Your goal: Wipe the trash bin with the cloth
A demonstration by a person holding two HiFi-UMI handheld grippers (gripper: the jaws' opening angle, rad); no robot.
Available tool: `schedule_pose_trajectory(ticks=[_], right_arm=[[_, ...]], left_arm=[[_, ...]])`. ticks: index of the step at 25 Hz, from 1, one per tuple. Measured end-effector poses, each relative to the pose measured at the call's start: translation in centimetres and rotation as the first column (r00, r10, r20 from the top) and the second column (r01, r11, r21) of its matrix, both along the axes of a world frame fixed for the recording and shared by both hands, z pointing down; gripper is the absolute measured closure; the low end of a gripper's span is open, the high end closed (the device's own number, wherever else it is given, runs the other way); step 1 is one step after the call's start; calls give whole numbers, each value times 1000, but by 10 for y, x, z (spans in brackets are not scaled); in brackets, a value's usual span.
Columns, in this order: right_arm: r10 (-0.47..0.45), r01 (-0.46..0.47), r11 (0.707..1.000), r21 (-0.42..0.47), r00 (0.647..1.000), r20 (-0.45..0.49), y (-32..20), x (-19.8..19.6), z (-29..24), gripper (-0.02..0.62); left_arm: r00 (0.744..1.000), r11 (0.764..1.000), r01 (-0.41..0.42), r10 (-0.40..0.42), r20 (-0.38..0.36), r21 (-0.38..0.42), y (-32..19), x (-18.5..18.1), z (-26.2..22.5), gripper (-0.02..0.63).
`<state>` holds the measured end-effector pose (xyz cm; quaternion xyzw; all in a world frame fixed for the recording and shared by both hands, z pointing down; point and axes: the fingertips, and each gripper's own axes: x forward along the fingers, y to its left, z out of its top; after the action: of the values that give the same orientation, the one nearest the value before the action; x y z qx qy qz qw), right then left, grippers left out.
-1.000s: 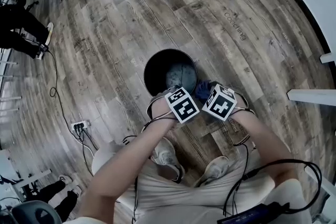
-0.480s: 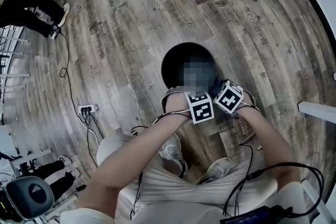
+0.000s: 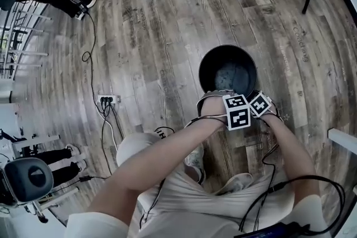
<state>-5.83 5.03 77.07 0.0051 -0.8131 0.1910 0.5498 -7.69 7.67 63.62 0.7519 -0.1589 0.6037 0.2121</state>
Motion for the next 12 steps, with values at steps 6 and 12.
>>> schedule_pose_trajectory(ticks=[6, 12], right_arm=[[46, -44, 998, -51, 998, 34, 10, -6, 35, 480], [97, -96, 992, -81, 995, 11, 5, 4, 19, 480]], left_arm=[[1000, 1000, -10, 11, -23, 10, 1, -2, -3, 578], [999, 1000, -2, 1, -39, -14, 3, -4, -4, 577]])
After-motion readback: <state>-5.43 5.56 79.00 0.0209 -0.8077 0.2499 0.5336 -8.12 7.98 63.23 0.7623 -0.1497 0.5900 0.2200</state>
